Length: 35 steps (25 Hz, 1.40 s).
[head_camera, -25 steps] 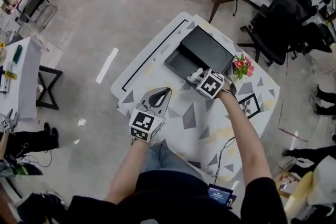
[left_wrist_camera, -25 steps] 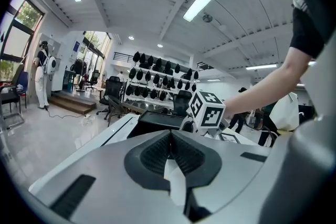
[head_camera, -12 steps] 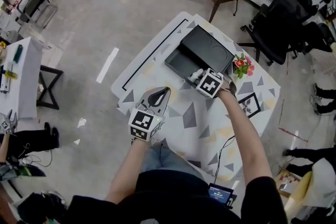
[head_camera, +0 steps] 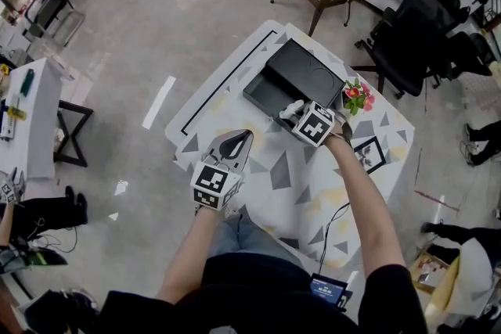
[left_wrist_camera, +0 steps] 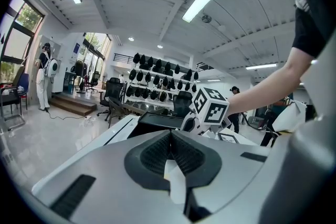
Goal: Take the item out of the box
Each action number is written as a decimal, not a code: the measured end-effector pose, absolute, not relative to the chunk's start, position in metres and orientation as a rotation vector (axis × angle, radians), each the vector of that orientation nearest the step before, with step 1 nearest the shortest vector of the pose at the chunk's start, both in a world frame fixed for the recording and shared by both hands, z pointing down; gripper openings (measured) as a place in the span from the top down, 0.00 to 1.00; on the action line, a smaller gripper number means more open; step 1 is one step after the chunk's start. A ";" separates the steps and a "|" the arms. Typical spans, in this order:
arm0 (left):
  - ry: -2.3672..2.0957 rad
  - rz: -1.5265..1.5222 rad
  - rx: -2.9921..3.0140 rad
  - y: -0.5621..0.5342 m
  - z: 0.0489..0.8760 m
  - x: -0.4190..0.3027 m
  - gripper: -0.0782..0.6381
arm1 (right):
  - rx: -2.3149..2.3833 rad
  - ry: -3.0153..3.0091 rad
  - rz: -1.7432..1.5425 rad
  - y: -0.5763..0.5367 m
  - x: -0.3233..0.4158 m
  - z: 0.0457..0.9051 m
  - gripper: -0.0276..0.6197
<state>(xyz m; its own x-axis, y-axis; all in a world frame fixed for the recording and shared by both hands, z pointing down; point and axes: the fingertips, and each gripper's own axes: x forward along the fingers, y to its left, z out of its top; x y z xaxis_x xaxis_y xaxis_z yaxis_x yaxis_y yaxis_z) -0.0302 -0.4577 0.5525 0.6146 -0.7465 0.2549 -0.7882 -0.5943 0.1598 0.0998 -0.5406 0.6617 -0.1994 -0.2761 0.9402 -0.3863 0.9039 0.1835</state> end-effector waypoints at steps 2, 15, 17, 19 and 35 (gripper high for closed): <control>-1.252 0.229 2.596 -0.458 0.549 -0.029 0.86 | 0.521 -1.820 0.105 -0.539 0.099 0.651 0.93; -1.228 0.191 2.691 -0.454 0.511 -0.007 0.86 | 1.063 -2.231 0.185 -0.486 0.128 0.522 0.92; -1.216 0.188 2.706 -0.452 0.506 -0.002 0.86 | 1.173 -2.285 0.181 -0.473 0.139 0.506 0.92; -1.207 0.186 2.722 -0.451 0.500 0.002 0.86 | 1.277 -2.332 0.166 -0.461 0.146 0.490 0.92; -1.164 0.154 2.823 -0.433 0.465 0.029 0.86 | 1.860 -2.552 0.098 -0.367 0.185 0.437 0.92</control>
<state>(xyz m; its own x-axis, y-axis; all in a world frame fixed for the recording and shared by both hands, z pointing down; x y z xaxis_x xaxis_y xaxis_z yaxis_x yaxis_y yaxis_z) 0.0286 -0.4327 0.4650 0.7055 -0.6977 0.1245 -0.7061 -0.7070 0.0392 0.1851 -0.3666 0.4370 -0.3069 -0.9515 0.0219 -0.9504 0.3051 -0.0607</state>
